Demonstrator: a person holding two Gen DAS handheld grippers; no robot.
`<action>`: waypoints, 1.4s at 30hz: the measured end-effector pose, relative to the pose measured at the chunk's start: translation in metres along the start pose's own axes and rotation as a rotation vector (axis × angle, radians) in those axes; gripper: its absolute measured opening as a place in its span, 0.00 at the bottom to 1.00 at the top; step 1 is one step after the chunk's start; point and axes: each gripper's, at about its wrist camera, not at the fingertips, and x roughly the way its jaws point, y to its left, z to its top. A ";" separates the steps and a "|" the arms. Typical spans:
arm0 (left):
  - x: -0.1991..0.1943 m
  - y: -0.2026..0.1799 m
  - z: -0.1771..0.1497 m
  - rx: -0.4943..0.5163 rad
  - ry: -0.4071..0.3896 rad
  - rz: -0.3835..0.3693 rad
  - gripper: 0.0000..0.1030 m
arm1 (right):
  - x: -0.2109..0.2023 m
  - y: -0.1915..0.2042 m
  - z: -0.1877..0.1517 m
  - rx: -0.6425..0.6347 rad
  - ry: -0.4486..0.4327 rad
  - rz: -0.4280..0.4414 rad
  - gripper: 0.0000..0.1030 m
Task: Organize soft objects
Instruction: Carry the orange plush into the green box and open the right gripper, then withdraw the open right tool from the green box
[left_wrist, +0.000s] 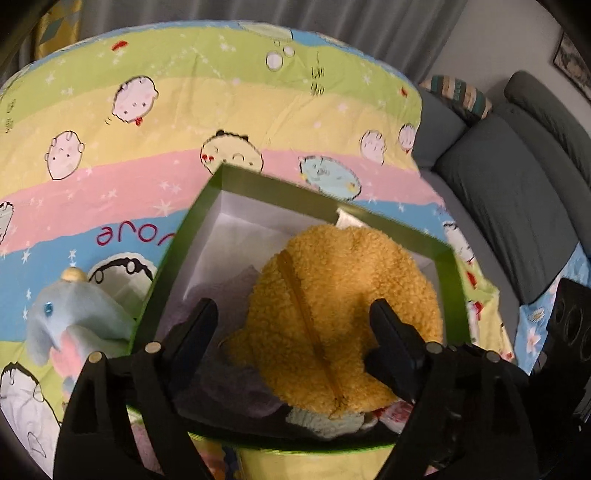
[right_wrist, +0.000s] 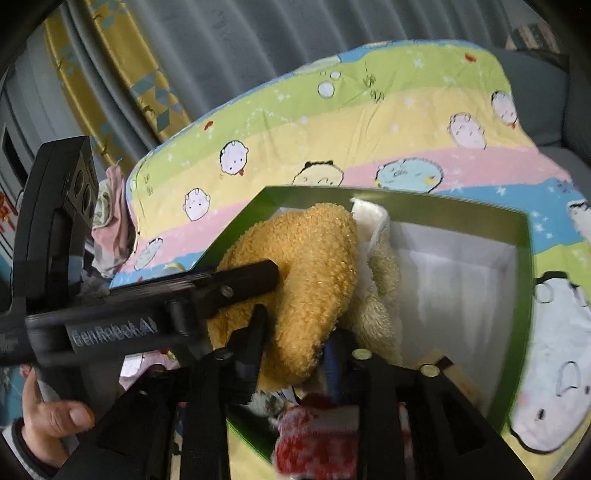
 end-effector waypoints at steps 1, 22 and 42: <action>-0.006 0.000 0.000 -0.004 -0.009 -0.010 0.82 | -0.007 0.002 -0.001 -0.010 -0.012 -0.013 0.32; -0.100 -0.005 -0.077 0.073 -0.095 0.077 0.99 | -0.107 0.038 -0.076 -0.097 -0.119 -0.116 0.75; -0.140 -0.016 -0.138 0.128 -0.152 0.082 0.99 | -0.114 0.059 -0.115 -0.098 -0.068 -0.125 0.82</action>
